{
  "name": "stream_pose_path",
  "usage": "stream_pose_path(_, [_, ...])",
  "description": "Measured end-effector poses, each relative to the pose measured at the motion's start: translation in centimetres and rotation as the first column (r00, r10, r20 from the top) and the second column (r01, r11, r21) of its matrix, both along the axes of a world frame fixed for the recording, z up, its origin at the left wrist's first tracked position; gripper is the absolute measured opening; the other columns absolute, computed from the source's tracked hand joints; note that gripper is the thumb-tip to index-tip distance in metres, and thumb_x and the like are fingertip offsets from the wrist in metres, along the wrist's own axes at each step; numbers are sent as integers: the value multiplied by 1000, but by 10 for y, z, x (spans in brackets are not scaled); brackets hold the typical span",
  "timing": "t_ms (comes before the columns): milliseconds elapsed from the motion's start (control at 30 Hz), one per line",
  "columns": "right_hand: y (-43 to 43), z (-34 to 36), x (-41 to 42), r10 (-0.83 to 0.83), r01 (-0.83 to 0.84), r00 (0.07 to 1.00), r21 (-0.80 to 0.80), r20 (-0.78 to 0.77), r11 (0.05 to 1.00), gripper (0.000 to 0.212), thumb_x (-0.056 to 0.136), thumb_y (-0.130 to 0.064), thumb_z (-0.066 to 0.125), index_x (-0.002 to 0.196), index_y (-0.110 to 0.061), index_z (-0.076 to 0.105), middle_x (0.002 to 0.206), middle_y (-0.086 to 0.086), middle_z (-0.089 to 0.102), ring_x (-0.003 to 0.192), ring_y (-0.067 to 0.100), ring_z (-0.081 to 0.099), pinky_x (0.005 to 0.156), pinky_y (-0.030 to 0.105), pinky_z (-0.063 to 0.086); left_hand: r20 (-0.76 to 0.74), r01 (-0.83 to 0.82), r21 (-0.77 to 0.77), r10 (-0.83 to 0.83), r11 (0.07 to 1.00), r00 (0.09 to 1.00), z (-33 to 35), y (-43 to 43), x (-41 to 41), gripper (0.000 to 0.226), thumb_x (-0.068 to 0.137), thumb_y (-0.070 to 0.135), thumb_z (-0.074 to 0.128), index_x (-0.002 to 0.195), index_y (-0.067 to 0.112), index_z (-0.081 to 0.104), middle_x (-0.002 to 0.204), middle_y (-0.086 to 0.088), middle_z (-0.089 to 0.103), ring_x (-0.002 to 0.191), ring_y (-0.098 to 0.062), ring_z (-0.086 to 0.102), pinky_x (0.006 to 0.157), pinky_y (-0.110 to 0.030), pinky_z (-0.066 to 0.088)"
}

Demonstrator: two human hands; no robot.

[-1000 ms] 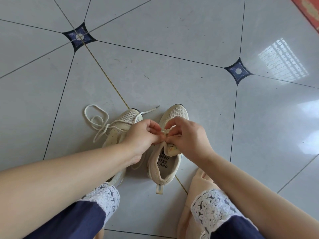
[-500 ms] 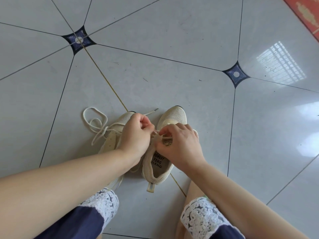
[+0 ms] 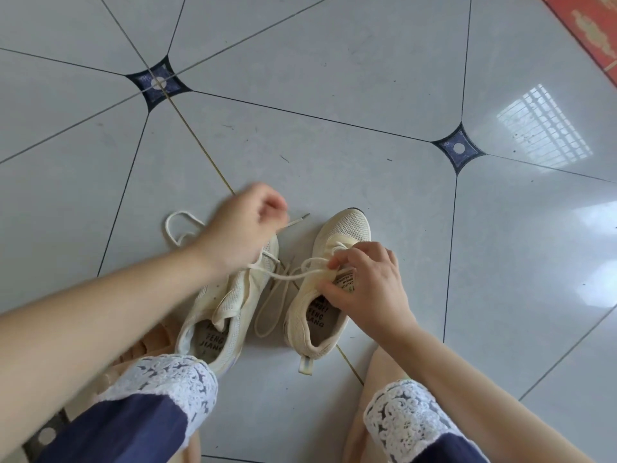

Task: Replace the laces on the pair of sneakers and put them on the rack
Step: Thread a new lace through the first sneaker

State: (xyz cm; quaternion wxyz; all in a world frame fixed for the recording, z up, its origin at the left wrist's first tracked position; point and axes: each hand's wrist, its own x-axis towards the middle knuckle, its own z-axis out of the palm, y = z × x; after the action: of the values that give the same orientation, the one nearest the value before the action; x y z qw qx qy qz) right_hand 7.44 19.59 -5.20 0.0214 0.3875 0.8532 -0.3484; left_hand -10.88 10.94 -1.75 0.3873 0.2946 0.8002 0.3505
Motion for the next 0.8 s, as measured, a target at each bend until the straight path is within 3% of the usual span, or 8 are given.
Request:
stream_pose_path(100, [-2, -1, 1, -26, 27, 999, 12, -36, 1000, 32, 68, -35, 76, 96, -24, 66, 103, -11, 45, 104, 18, 43, 90, 20, 28, -61, 355, -180, -371, 917, 927, -14, 8, 38, 29, 86, 31, 60, 109, 15, 53, 101, 3, 59, 77, -3, 53, 67, -16, 38])
stream_pose_path(200, [-3, -1, 3, -21, 22, 999, 19, -37, 1000, 41, 66, -28, 77, 104, -18, 64, 106, -5, 48, 106, 24, 46, 91, 27, 32, -68, 458, -352, -510, 816, 857, -19, 14, 52, 35, 87, 41, 56, 109, 15, 47, 108, -3, 59, 97, -21, 56, 82, -32, 44])
stream_pose_path(300, [-4, -1, 2, -9, 11, 999, 40, -46, 999, 43, 66, -29, 79, 104, -16, 64, 108, 1, 54, 105, 27, 48, 93, 36, 40, -141, 498, -460, -614, 735, 777, -20, 17, 47, 30, 87, 49, 50, 89, 19, 45, 94, 3, 56, 95, -24, 56, 72, -32, 42])
stream_pose_path(433, [-5, 1, 0, -20, 23, 999, 62, -48, 998, 37, 70, -38, 76, 102, -22, 66, 108, -1, 56, 105, 26, 49, 94, 38, 40, -207, 525, -304, -593, 795, 778, -10, 19, 32, 29, 90, 35, 52, 64, 22, 47, 66, 8, 48, 81, -21, 55, 66, -28, 37])
stream_pose_path(533, [-3, 1, -1, -9, 10, 1000, 58, -21, 998, 32, 73, -39, 70, 101, -24, 66, 108, -4, 55, 106, 24, 47, 95, 37, 39, -145, 284, -77, -293, 956, 945, -3, 12, 5, 20, 88, 22, 57, 70, 15, 61, 65, -2, 59, 63, -16, 54, 56, -20, 36])
stream_pose_path(600, [-2, 1, -1, -7, 7, 1000, 41, -1, 999, 32, 74, -39, 69, 102, -25, 65, 109, -5, 53, 109, 21, 44, 97, 35, 38, 106, -85, 79, 76, 993, 991, 4, 4, -19, 22, 90, 12, 54, 69, 18, 59, 53, 5, 53, 47, -4, 45, 43, -13, 32])
stream_pose_path(700, [-3, 0, -1, -12, 13, 1000, 37, -5, 999, 33, 74, -37, 70, 104, -25, 64, 111, -6, 51, 111, 20, 41, 97, 34, 37, 506, -453, 165, 319, 876, 801, 10, -6, -38, 26, 93, 7, 44, 69, 14, 53, 50, 10, 52, 50, -4, 47, 49, -13, 40])
stream_pose_path(800, [-3, 0, -2, -24, 23, 1000, -13, -17, 1000, 34, 73, -35, 69, 105, -26, 63, 108, -13, 43, 109, 16, 40, 94, 27, 35, 761, -526, 191, 213, 829, 612, 12, -4, -29, 17, 88, 11, 45, 71, 11, 49, 73, 1, 66, 82, -17, 65, 72, -27, 55])
